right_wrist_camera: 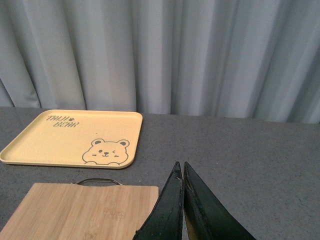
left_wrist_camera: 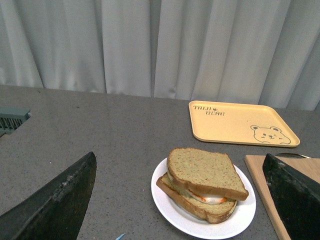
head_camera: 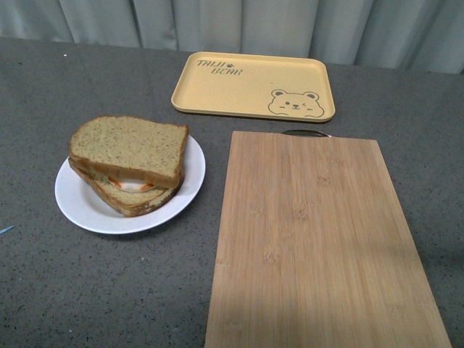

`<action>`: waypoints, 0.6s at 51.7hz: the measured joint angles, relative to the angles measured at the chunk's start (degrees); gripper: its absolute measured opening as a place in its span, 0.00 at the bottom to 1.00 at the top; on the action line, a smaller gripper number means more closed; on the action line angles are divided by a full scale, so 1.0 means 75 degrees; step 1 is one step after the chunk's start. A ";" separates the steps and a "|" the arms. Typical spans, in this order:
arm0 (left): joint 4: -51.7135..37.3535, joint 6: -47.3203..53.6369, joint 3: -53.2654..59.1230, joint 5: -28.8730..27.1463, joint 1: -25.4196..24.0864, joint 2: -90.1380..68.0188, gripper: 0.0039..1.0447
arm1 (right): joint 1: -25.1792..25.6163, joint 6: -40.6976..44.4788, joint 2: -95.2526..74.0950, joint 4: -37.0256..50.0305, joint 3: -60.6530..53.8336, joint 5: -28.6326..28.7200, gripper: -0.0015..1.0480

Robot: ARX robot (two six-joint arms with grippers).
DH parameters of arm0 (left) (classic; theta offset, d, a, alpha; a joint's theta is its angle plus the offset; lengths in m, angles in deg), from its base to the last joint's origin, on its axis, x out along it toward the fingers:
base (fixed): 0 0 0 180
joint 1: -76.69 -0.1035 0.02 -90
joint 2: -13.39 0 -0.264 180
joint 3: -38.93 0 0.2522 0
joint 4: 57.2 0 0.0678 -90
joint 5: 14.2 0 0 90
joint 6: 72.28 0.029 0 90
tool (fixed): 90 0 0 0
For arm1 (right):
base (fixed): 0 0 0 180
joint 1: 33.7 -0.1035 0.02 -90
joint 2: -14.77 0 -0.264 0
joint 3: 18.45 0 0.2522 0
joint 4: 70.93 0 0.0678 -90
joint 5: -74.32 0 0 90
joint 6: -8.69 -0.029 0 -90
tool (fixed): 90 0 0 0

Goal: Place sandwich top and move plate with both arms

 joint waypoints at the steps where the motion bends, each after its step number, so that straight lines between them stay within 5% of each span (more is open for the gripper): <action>1: 0.0000 0.0000 0.0000 0.0003 0.0000 0.0000 0.94 | 0.0076 0.0000 0.0219 -0.0134 -0.0099 0.0055 0.01; 31: 0.0000 0.0003 0.0000 0.0000 0.0000 0.0000 0.94 | 0.1411 0.0000 0.4931 -0.3940 -0.0959 0.1326 0.01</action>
